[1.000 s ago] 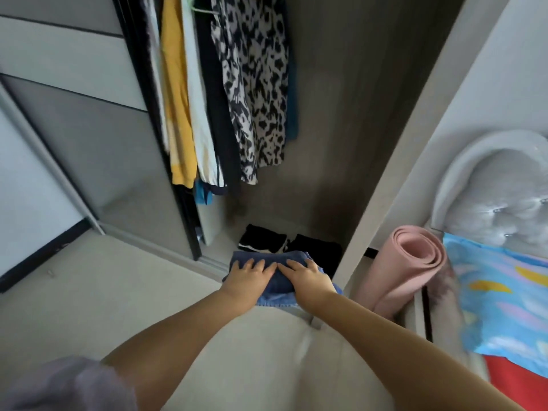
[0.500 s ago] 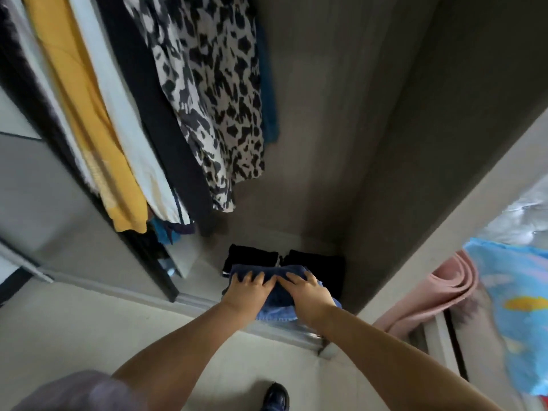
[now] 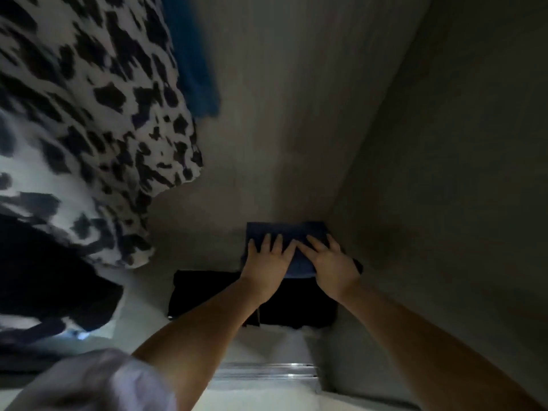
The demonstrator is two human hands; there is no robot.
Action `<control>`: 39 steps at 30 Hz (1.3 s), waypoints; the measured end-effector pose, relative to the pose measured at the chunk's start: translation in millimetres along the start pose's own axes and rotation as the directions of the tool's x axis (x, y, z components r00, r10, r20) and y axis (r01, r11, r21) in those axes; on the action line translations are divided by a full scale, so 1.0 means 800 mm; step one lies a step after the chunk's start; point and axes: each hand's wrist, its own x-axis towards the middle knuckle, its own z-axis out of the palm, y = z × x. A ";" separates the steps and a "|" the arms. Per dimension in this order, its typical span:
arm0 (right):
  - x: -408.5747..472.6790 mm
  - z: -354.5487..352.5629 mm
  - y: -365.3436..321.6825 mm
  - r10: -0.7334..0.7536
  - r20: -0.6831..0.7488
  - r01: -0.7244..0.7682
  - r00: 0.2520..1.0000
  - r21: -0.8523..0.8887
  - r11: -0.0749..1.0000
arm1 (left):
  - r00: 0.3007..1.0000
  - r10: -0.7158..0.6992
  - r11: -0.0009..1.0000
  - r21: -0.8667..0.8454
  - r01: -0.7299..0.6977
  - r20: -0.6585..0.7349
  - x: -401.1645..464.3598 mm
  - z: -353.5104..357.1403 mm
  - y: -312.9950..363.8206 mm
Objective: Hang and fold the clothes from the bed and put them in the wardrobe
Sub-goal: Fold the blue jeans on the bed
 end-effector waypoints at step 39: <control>-0.034 -0.069 -0.006 0.288 -0.018 -0.278 0.958 0.208 0.938 | 0.985 0.172 0.961 -0.213 -0.175 -0.036 0.018 -0.104 -0.006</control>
